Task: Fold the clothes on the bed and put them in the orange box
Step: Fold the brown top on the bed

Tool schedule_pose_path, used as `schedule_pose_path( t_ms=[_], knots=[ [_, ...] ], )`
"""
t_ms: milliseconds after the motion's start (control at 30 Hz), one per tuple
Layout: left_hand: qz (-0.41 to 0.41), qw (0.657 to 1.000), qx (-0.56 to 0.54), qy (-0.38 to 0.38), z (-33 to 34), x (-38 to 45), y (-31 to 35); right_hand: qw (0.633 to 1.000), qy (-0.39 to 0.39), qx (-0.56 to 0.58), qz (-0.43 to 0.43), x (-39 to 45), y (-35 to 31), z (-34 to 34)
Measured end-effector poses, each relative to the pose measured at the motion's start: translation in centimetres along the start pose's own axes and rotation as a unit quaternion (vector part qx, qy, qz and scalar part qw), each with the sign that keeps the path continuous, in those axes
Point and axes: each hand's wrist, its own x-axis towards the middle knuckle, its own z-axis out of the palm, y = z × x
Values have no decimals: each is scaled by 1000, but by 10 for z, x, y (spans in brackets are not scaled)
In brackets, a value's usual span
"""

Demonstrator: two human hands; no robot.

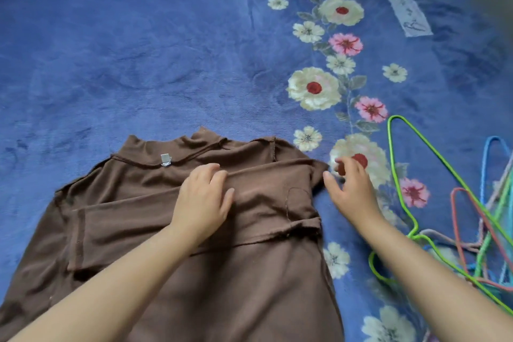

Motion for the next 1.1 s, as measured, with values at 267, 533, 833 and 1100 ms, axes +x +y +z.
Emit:
schedule_pose_path(
  t_ms=[267,533,833,1100],
  knots=[
    [30,987,-105,-115,3,84,93,993,-57,35,-102,-86,25,22],
    [58,962,-6,-267,12,116,143,997,55,47,-2,-103,14,41],
    [-64,966,-173,-182,11,117,133,986,126,109,-27,-111,21,41],
    [-102,946,-256,-171,16,117,135,995,98,34,4,-91,8,44]
  ],
)
